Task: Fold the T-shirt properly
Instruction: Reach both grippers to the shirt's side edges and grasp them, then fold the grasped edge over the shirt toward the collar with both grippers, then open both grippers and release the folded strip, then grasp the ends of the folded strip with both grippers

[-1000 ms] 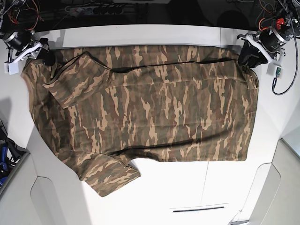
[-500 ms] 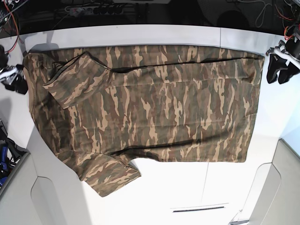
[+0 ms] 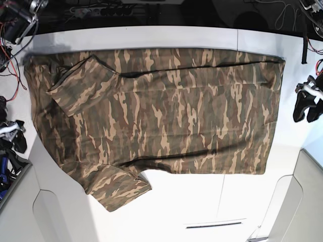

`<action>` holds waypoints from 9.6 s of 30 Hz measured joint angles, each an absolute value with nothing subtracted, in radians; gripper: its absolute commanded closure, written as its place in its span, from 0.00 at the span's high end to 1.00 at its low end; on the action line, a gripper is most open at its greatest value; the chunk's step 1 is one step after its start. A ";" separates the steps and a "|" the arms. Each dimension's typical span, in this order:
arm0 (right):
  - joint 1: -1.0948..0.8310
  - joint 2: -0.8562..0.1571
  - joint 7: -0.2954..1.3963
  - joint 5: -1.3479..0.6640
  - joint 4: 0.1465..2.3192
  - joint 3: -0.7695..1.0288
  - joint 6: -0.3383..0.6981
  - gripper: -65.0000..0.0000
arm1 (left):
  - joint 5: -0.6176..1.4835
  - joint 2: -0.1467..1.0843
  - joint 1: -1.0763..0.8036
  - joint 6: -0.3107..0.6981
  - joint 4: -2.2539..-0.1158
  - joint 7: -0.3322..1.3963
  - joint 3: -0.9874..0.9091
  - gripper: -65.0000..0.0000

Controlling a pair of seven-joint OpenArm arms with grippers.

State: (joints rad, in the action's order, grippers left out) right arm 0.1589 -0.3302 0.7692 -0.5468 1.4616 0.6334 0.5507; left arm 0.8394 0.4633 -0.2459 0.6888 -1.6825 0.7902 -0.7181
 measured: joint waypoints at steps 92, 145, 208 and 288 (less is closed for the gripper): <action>0.507 -0.368 0.748 -0.503 0.875 0.323 0.581 0.00 | 0.844 0.507 0.471 0.682 -0.875 0.914 -0.201 0.00; 0.231 -0.306 0.536 -0.474 1.137 0.430 0.546 0.55 | 0.937 0.556 -0.064 0.692 -1.371 0.964 -0.379 0.00; -0.251 -0.279 0.958 -0.840 1.670 0.517 0.592 0.00 | 0.951 0.545 -0.390 0.691 -1.802 1.037 -0.545 0.00; -0.180 -0.172 0.847 -0.770 1.456 0.478 0.583 0.00 | 0.688 0.441 -0.397 0.690 -1.460 0.683 -0.553 0.70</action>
State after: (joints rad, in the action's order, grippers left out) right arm -0.1799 -0.1719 0.8471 -0.7704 1.4563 0.4778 0.5835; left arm 0.6880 0.4408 -0.3973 0.6895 -1.4601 0.6834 -0.5526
